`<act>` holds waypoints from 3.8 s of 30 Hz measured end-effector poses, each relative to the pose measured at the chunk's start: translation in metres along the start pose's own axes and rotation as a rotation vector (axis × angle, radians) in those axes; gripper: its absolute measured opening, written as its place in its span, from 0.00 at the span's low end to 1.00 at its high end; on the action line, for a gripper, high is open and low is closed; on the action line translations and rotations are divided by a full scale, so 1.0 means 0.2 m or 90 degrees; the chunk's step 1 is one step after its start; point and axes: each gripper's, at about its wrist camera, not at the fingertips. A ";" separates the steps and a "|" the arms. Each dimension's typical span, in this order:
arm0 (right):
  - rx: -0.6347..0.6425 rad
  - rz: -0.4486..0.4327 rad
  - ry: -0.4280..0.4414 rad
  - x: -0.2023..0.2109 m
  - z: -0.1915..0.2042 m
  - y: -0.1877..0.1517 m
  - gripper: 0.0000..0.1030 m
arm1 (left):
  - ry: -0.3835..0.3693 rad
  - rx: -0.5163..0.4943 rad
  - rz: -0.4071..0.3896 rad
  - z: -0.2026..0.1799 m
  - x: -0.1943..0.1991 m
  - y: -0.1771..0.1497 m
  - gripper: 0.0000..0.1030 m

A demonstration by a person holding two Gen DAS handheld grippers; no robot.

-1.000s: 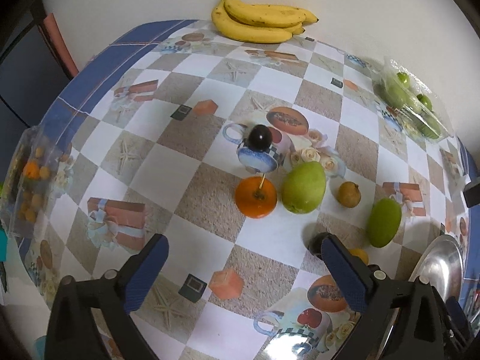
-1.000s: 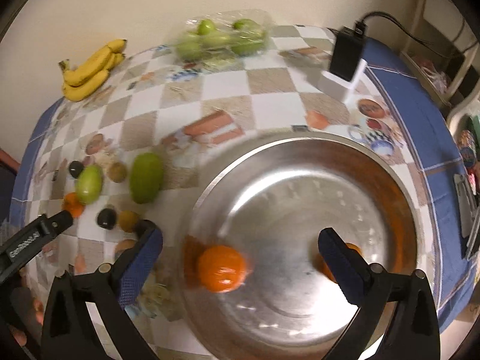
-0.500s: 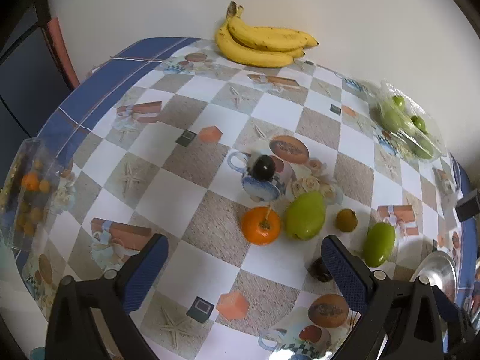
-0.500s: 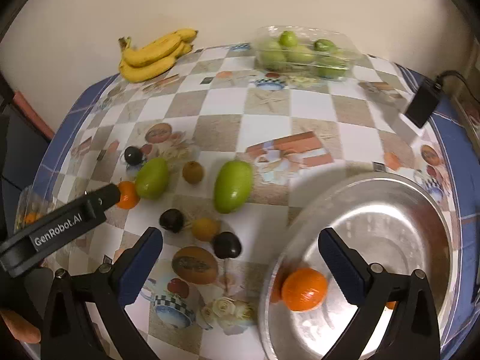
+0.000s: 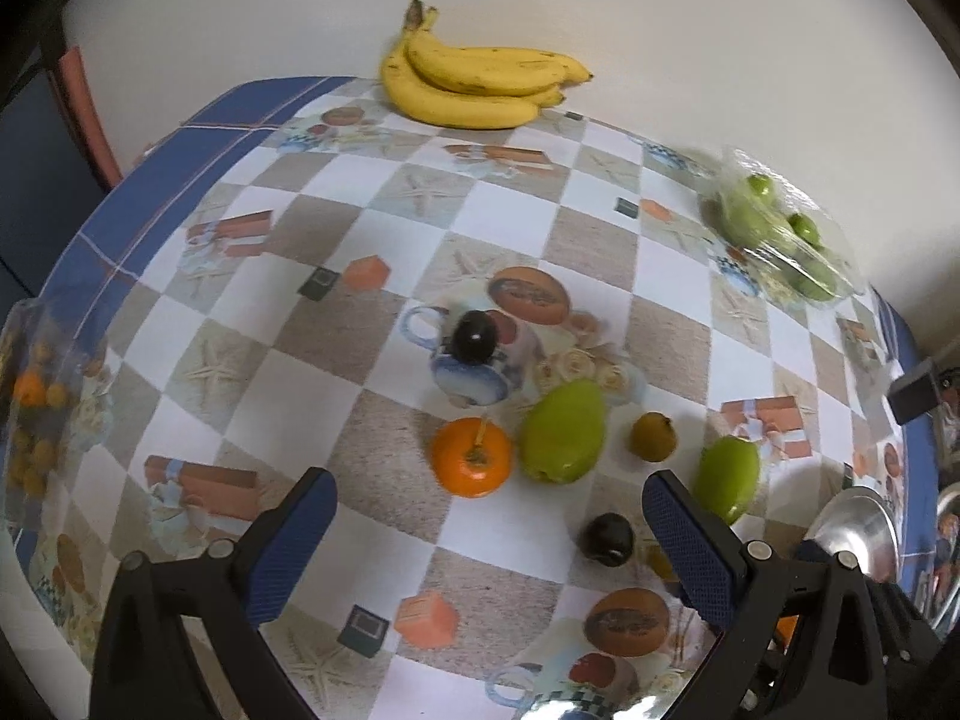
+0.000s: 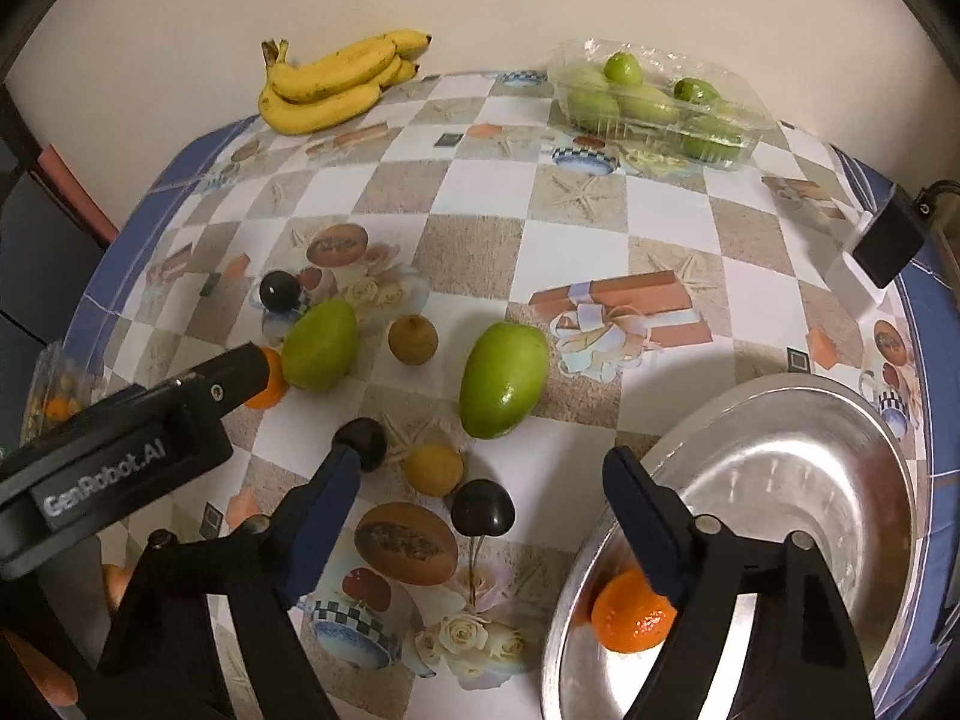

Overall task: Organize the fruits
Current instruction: 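Grasp a dark plum with the left tool while the right tool grasps a dark stemmed fruit, then carry both dark fruits into the steel bowl and open both tools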

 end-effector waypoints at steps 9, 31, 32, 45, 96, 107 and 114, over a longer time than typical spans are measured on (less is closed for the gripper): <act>-0.017 0.047 0.019 -0.09 -0.03 -0.02 0.45 | -0.059 0.016 0.047 -0.03 -0.07 -0.02 0.88; -0.023 0.079 0.019 -0.13 -0.03 -0.04 0.28 | -0.141 0.034 0.137 -0.12 -0.22 -0.08 0.32; -0.023 0.079 0.020 -0.13 -0.03 -0.04 0.28 | -0.147 0.037 0.140 -0.12 -0.22 -0.08 0.31; -0.019 0.086 0.021 -0.13 -0.03 -0.05 0.28 | -0.153 0.054 0.146 -0.11 -0.22 -0.09 0.26; -0.175 0.010 -0.049 0.21 -0.41 -0.05 0.25 | -0.182 -0.105 0.037 -0.44 0.13 -0.10 0.26; -0.270 -0.011 -0.107 0.33 -0.67 -0.14 0.26 | -0.224 -0.272 0.013 -0.78 0.18 -0.26 0.26; -0.285 -0.003 -0.095 0.30 -0.71 -0.16 0.26 | -0.217 -0.325 0.028 -0.90 0.10 -0.33 0.26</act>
Point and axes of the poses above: each gripper's, at about its wrist camera, not at the fingertips, and x roughly against the way its jaws point, z to its left, y to its top, and after that the axes turned 1 degree about y, right-handed
